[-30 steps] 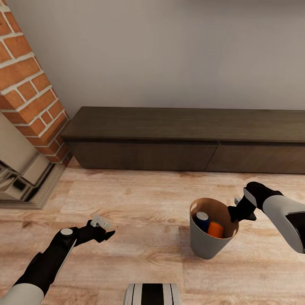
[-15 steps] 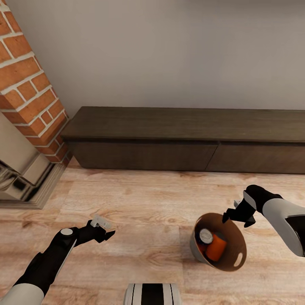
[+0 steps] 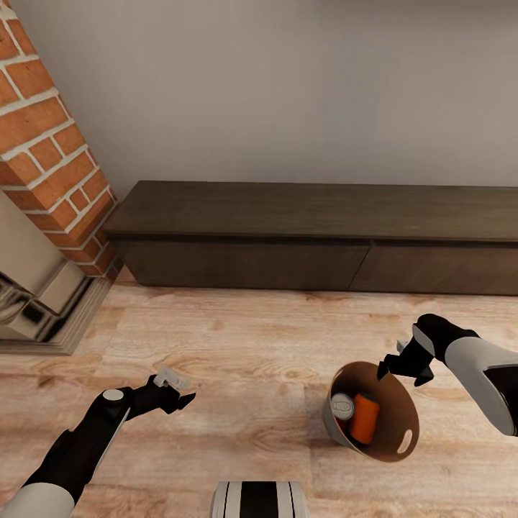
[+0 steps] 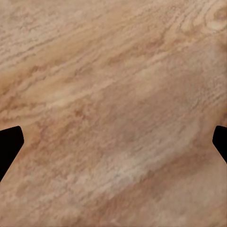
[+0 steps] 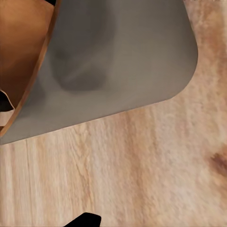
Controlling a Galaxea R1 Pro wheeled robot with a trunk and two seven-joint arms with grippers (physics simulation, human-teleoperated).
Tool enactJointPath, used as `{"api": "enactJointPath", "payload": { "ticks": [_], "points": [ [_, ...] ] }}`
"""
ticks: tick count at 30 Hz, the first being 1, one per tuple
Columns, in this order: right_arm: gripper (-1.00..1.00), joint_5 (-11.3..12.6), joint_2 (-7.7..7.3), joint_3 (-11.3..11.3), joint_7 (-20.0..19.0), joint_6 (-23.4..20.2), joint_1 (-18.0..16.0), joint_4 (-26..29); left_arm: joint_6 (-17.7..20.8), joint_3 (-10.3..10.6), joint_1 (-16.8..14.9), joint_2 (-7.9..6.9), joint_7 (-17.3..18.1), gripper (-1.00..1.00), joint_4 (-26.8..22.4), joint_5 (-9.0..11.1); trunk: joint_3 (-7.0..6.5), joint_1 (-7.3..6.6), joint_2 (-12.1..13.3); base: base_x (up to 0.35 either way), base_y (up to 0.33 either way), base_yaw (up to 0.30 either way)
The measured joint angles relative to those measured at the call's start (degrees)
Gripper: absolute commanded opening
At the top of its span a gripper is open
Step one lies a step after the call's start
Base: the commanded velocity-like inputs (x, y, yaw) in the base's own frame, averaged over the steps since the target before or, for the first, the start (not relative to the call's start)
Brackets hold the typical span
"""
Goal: Put the three can of soda from the living room inside the tash can in the kitchen.
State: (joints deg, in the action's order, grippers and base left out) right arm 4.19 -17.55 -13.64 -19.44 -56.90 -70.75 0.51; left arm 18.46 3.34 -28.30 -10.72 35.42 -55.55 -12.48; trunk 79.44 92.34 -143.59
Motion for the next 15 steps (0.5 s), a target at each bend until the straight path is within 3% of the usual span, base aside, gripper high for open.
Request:
{"api": "enactJointPath", "payload": {
  "ticks": [3, 15],
  "points": [
    [1.00, 0.0, 0.01, 0.0, 0.0, 0.0, 0.0, 0.0, 0.0, 0.0, 0.0, 0.00, 0.0, 1.00, 0.0, 0.0, 0.00, 0.00, 0.0, 0.000, 0.000, 0.000],
    [1.00, -0.2, 0.05, 0.0, 0.2, 0.1, 0.7, 0.1, 0.1, 0.1, 0.0, 0.00, -0.1, 1.00, 0.9, -0.3, -2.65, -0.31, 0.2, 0.000, 0.000, 0.000]
  ]
}}
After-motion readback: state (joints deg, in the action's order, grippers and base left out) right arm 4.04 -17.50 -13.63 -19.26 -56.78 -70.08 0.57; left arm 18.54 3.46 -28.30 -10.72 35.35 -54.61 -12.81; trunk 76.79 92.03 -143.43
